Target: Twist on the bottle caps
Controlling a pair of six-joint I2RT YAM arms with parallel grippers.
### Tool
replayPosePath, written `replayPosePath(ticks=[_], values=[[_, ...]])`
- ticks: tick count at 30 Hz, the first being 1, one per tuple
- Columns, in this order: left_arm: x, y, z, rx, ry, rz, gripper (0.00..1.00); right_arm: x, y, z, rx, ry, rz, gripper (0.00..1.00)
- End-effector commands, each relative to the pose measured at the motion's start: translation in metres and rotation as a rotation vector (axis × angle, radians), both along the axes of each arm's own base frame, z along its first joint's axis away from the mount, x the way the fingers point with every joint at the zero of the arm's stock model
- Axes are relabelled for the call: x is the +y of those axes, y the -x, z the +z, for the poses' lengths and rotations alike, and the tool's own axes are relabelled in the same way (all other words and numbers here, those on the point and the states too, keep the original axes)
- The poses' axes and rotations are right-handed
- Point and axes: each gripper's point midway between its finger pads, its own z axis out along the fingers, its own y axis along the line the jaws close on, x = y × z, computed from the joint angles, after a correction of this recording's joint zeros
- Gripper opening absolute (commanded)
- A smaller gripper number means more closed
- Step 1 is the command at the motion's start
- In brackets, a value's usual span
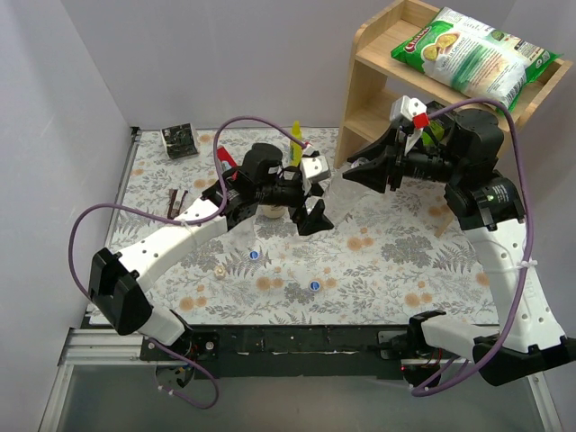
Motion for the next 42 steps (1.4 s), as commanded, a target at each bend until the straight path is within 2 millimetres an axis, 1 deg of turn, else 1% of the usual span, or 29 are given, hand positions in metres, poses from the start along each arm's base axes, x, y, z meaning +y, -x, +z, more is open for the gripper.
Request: replayPosePath(ticks=[1, 2, 4, 8, 9, 10, 15, 19, 21, 22, 23, 24, 25, 26, 27, 28, 30, 31, 32, 33, 34, 35, 36, 37, 38, 39, 40, 41, 42], values=[[-0.014, -0.003, 0.043, -0.072, 0.101, 0.020, 0.98, 0.001, 0.006, 0.022, 0.007, -0.087, 0.028, 0.01], [-0.016, -0.004, 0.040, -0.062, 0.096, 0.019, 0.98, 0.000, 0.006, 0.027, -0.001, -0.104, 0.027, 0.01], [-0.018, -0.004, 0.040, -0.058, 0.099, 0.016, 0.98, -0.001, 0.005, 0.028, 0.012, -0.117, 0.028, 0.01], [-0.021, -0.001, 0.042, -0.051, 0.109, -0.007, 0.95, -0.001, 0.002, 0.024, 0.036, -0.123, 0.032, 0.01], [-0.022, -0.001, 0.040, -0.045, 0.107, -0.013, 0.93, -0.001, 0.002, 0.023, 0.034, -0.125, 0.033, 0.01], [-0.022, 0.001, 0.040, -0.039, 0.109, -0.025, 0.87, 0.000, 0.003, 0.020, 0.043, -0.123, 0.036, 0.01], [-0.024, 0.005, 0.041, -0.023, 0.118, -0.045, 0.75, -0.001, 0.000, 0.011, 0.068, -0.122, 0.030, 0.01], [-0.024, 0.007, 0.035, -0.015, 0.110, -0.051, 0.65, -0.001, -0.001, 0.011, 0.068, -0.125, 0.027, 0.01], [-0.023, 0.006, 0.030, -0.006, 0.100, -0.045, 0.55, -0.001, -0.001, 0.013, 0.067, -0.122, 0.024, 0.01], [-0.022, 0.006, 0.030, -0.008, 0.100, -0.039, 0.51, -0.002, -0.003, 0.013, 0.050, -0.111, 0.013, 0.09], [-0.021, 0.005, 0.030, -0.006, 0.097, -0.031, 0.47, -0.007, -0.009, 0.008, 0.073, -0.095, -0.043, 0.20], [-0.019, 0.001, 0.029, -0.013, 0.089, -0.007, 0.46, -0.010, -0.009, 0.017, 0.046, -0.090, -0.078, 0.30], [-0.017, 0.001, 0.029, -0.019, 0.084, 0.002, 0.46, -0.014, -0.012, 0.020, 0.036, -0.084, -0.116, 0.45], [-0.012, 0.000, 0.033, -0.032, 0.087, 0.013, 0.46, -0.020, -0.018, 0.025, 0.001, -0.077, -0.172, 0.51], [-0.008, -0.002, 0.034, -0.040, 0.086, 0.032, 0.44, -0.025, -0.016, 0.033, -0.017, -0.078, -0.199, 0.57], [-0.004, -0.002, 0.033, -0.033, 0.078, 0.043, 0.43, -0.030, -0.017, 0.042, -0.041, -0.083, -0.231, 0.67], [0.012, -0.009, 0.043, -0.036, 0.085, 0.092, 0.34, -0.039, -0.022, 0.052, -0.055, -0.079, -0.290, 0.71], [0.020, -0.013, 0.041, -0.016, 0.077, 0.122, 0.29, -0.045, -0.024, 0.067, -0.082, -0.086, -0.308, 0.72], [0.034, -0.024, 0.046, -0.020, 0.086, 0.171, 0.24, -0.045, -0.023, 0.069, -0.093, -0.076, -0.292, 0.72], [0.045, -0.026, 0.055, -0.032, 0.102, 0.199, 0.17, -0.044, -0.022, 0.066, -0.083, -0.060, -0.280, 0.72], [0.056, -0.031, 0.060, -0.035, 0.106, 0.233, 0.08, -0.042, -0.025, 0.057, -0.068, -0.037, -0.261, 0.72], [0.069, -0.040, 0.067, -0.054, 0.113, 0.274, 0.04, -0.037, -0.020, 0.045, -0.058, -0.013, -0.200, 0.72], [0.078, -0.039, 0.082, -0.091, 0.131, 0.290, 0.00, -0.036, -0.022, 0.030, -0.093, 0.037, -0.163, 0.72], [0.085, -0.039, 0.088, -0.110, 0.130, 0.307, 0.00, -0.034, -0.026, -0.006, -0.015, 0.086, -0.139, 0.72], [0.093, -0.042, 0.100, -0.162, 0.134, 0.316, 0.00, -0.034, -0.027, -0.026, -0.006, 0.129, -0.124, 0.72], [0.099, -0.041, 0.107, -0.192, 0.138, 0.322, 0.00, -0.031, -0.028, -0.044, -0.071, 0.195, -0.085, 0.75], [0.106, -0.038, 0.114, -0.209, 0.138, 0.332, 0.00, -0.031, -0.024, -0.073, -0.043, 0.266, -0.048, 0.79], [0.119, -0.043, 0.121, -0.233, 0.138, 0.370, 0.00, -0.032, -0.025, -0.103, -0.030, 0.342, -0.033, 0.80], [0.128, -0.046, 0.125, -0.239, 0.142, 0.402, 0.00, -0.021, -0.016, -0.125, -0.046, 0.405, 0.037, 0.79]])
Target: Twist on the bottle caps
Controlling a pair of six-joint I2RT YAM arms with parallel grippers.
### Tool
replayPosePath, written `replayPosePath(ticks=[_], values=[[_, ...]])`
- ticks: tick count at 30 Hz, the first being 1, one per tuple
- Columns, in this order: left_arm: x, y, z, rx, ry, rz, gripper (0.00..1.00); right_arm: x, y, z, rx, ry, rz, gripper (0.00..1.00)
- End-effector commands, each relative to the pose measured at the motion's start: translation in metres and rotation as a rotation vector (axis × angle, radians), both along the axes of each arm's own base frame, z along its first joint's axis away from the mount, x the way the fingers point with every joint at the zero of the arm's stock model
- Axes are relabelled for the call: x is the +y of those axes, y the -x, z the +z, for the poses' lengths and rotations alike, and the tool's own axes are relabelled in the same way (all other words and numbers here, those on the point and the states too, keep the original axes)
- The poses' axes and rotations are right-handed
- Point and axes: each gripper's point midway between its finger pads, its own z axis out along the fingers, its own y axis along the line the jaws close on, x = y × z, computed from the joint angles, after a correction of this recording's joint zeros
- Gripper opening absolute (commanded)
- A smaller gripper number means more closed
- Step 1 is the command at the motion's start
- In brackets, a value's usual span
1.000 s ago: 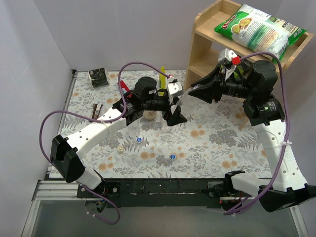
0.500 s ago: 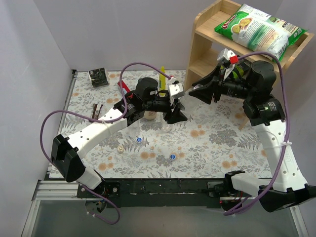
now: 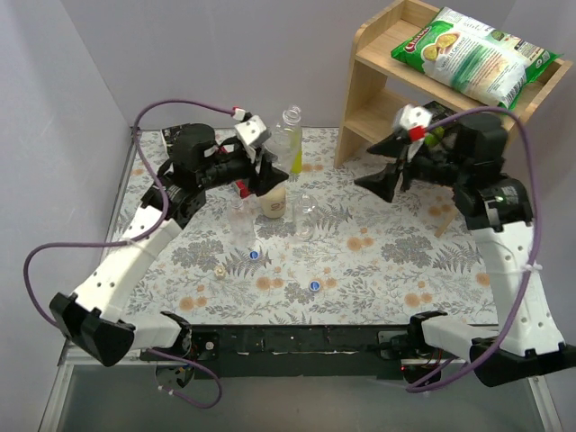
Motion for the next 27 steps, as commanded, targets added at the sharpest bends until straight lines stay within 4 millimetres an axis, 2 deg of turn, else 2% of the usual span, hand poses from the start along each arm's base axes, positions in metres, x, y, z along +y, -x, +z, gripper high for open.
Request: replayPosePath(ticks=[1, 2, 3, 4, 5, 6, 7, 8, 9, 13, 14, 16, 17, 19, 24, 27], values=[[0.042, 0.003, 0.045, -0.115, 0.021, 0.110, 0.00, 0.014, 0.009, -0.135, 0.036, 0.380, 0.215, 0.72], [0.061, -0.008, 0.045, -0.112, 0.020, 0.187, 0.00, 0.012, 0.015, -0.168, 0.083, 0.466, 0.243, 0.69], [0.071, -0.011, 0.040, -0.089, 0.023, 0.231, 0.00, 0.023, 0.025, -0.185, 0.072, 0.520, 0.304, 0.65], [0.081, -0.013, 0.039, -0.079, 0.025, 0.263, 0.00, 0.026, 0.024, -0.205, 0.088, 0.574, 0.316, 0.61], [0.099, -0.014, 0.042, -0.082, 0.036, 0.315, 0.00, 0.024, 0.017, -0.225, 0.080, 0.652, 0.290, 0.61], [0.104, -0.011, 0.038, -0.055, 0.049, 0.324, 0.00, 0.028, 0.028, -0.249, 0.100, 0.704, 0.344, 0.65], [0.110, -0.009, 0.037, -0.042, 0.062, 0.338, 0.00, 0.029, 0.031, -0.266, 0.115, 0.741, 0.379, 0.86], [0.124, -0.007, 0.042, -0.046, 0.088, 0.372, 0.00, 0.034, 0.029, -0.274, 0.057, 0.763, 0.416, 0.88], [0.126, -0.003, 0.042, -0.034, 0.107, 0.358, 0.00, 0.036, 0.039, -0.292, 0.055, 0.785, 0.461, 0.88], [0.150, 0.003, 0.037, 0.026, 0.170, 0.411, 0.00, 0.059, 0.045, -0.323, -0.040, 0.802, 0.541, 0.91], [0.161, 0.001, 0.038, 0.029, 0.181, 0.450, 0.00, 0.064, 0.048, -0.328, -0.042, 0.801, 0.558, 0.90], [0.162, 0.007, 0.038, 0.035, 0.195, 0.452, 0.00, 0.078, 0.053, -0.338, -0.051, 0.799, 0.598, 0.84], [0.173, 0.005, 0.037, 0.027, 0.193, 0.484, 0.00, 0.082, 0.056, -0.341, -0.049, 0.793, 0.616, 0.82], [0.173, 0.011, 0.039, 0.008, 0.188, 0.470, 0.00, 0.091, 0.065, -0.349, -0.048, 0.808, 0.669, 0.77], [0.176, 0.013, 0.037, 0.008, 0.184, 0.484, 0.01, 0.094, 0.077, -0.373, -0.021, 0.869, 0.742, 0.63], [0.176, 0.013, 0.036, 0.011, 0.185, 0.481, 0.01, 0.086, 0.088, -0.380, -0.010, 0.884, 0.816, 0.61]])
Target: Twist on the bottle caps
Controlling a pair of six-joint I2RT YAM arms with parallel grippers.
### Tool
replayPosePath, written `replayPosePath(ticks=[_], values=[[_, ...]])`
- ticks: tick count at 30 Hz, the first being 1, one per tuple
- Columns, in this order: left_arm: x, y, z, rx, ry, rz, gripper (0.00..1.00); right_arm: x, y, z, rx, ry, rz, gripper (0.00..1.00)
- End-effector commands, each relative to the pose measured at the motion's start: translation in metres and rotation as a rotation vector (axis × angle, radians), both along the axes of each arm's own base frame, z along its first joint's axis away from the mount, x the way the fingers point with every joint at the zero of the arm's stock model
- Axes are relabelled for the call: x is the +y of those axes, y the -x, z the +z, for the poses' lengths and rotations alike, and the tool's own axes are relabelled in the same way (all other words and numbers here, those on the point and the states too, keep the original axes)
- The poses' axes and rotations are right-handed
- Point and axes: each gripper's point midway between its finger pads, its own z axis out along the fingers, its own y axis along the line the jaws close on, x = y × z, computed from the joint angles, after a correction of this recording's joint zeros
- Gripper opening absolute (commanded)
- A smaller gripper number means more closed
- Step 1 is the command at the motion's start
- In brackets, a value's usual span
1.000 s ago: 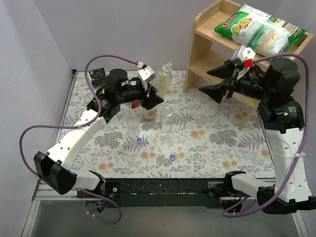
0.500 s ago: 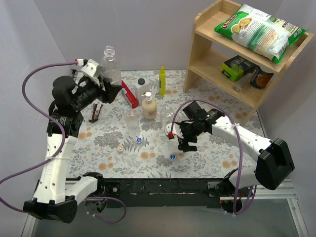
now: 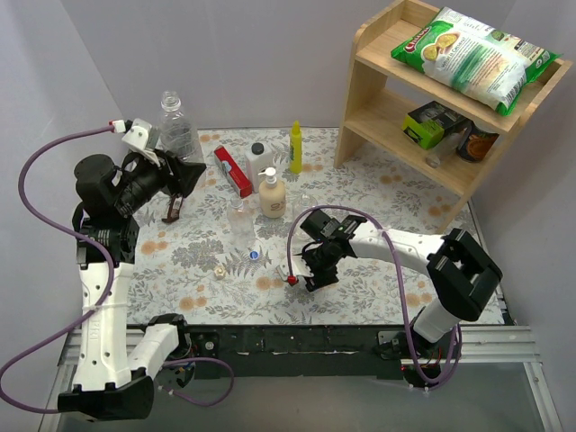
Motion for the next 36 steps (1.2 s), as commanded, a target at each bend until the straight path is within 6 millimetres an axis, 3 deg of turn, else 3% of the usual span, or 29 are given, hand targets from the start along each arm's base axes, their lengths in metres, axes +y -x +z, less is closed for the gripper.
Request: replayPosePath(ticks=[1, 14, 19, 29, 36], values=[[-0.001, 0.006, 0.000, 0.000, 0.009, -0.016, 0.01, 0.001, 0.005, 0.000, -0.002, -0.010, 0.085, 0.61], [0.001, 0.002, -0.008, 0.020, 0.028, -0.012, 0.04, -0.006, 0.017, -0.016, 0.001, 0.031, 0.129, 0.56], [0.001, 0.002, -0.011, 0.025, 0.032, -0.008, 0.05, 0.000, 0.014, -0.016, -0.020, 0.023, 0.117, 0.53], [0.001, 0.001, -0.016, 0.040, 0.040, -0.009, 0.05, -0.007, 0.016, -0.028, -0.043, 0.060, 0.130, 0.47], [0.000, 0.000, -0.020, 0.045, 0.048, -0.013, 0.05, -0.007, 0.014, -0.029, -0.057, 0.063, 0.119, 0.37]])
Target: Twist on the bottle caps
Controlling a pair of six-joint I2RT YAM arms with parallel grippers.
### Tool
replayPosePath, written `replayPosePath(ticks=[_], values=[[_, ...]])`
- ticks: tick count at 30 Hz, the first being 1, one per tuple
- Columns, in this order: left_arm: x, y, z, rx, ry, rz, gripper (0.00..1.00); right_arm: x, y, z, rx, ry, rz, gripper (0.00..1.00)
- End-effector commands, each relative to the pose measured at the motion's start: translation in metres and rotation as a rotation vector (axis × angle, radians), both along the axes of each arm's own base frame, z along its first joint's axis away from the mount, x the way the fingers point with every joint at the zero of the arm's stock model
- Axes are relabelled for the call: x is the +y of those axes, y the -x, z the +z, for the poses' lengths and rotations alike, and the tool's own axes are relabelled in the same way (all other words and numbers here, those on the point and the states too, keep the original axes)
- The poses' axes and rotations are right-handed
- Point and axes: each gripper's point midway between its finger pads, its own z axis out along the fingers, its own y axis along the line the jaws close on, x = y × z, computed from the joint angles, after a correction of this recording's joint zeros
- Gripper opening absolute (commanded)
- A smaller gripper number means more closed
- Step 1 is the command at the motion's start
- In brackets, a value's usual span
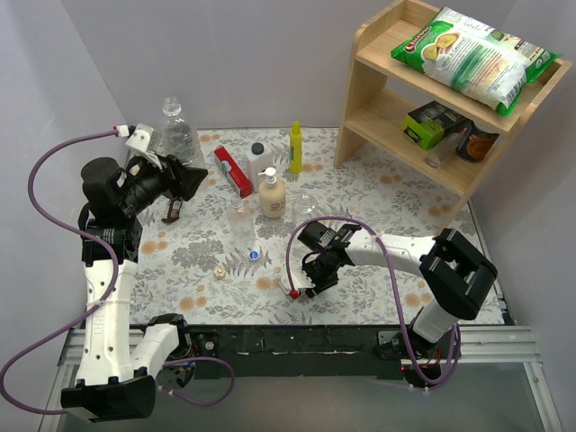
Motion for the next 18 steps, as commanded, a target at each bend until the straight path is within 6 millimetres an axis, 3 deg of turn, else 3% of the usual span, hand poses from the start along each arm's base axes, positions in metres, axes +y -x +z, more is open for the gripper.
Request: replayPosePath(ticks=[1, 3, 6, 9, 10, 11, 13, 14, 15, 17, 18], values=[[-0.002, 0.003, 0.003, -0.021, 0.007, -0.017, 0.05, 0.003, 0.001, 0.001, -0.013, -0.014, 0.006, 0.35], [-0.007, 0.004, 0.002, -0.033, 0.001, -0.063, 0.00, 0.008, 0.001, 0.013, -0.001, -0.038, -0.008, 0.28], [-0.019, 0.001, 0.010, -0.059, -0.020, -0.145, 0.00, 0.025, -0.003, 0.060, 0.017, -0.122, -0.090, 0.23], [-0.031, -0.003, 0.018, -0.067, -0.062, -0.220, 0.00, 0.035, -0.017, 0.133, 0.062, -0.249, -0.197, 0.20], [-0.045, -0.009, 0.010, -0.039, -0.080, -0.281, 0.00, 0.036, -0.014, 0.154, 0.127, -0.289, -0.239, 0.19], [-0.049, -0.007, 0.008, -0.050, -0.139, -0.313, 0.00, 0.035, -0.028, 0.194, 0.118, -0.371, -0.288, 0.18], [-0.072, 0.004, -0.004, -0.058, -0.208, -0.409, 0.00, 0.029, -0.037, 0.237, 0.183, -0.453, -0.378, 0.16], [-0.078, 0.013, -0.013, -0.040, -0.231, -0.443, 0.00, 0.028, -0.037, 0.277, 0.163, -0.522, -0.385, 0.16], [-0.086, 0.024, -0.031, -0.039, -0.267, -0.504, 0.00, 0.025, -0.037, 0.292, 0.167, -0.545, -0.394, 0.13], [-0.088, 0.051, -0.045, -0.061, -0.278, -0.563, 0.00, 0.021, -0.034, 0.324, 0.152, -0.606, -0.412, 0.11], [-0.088, 0.061, -0.072, -0.035, -0.288, -0.597, 0.00, 0.021, -0.032, 0.333, 0.148, -0.625, -0.415, 0.08]])
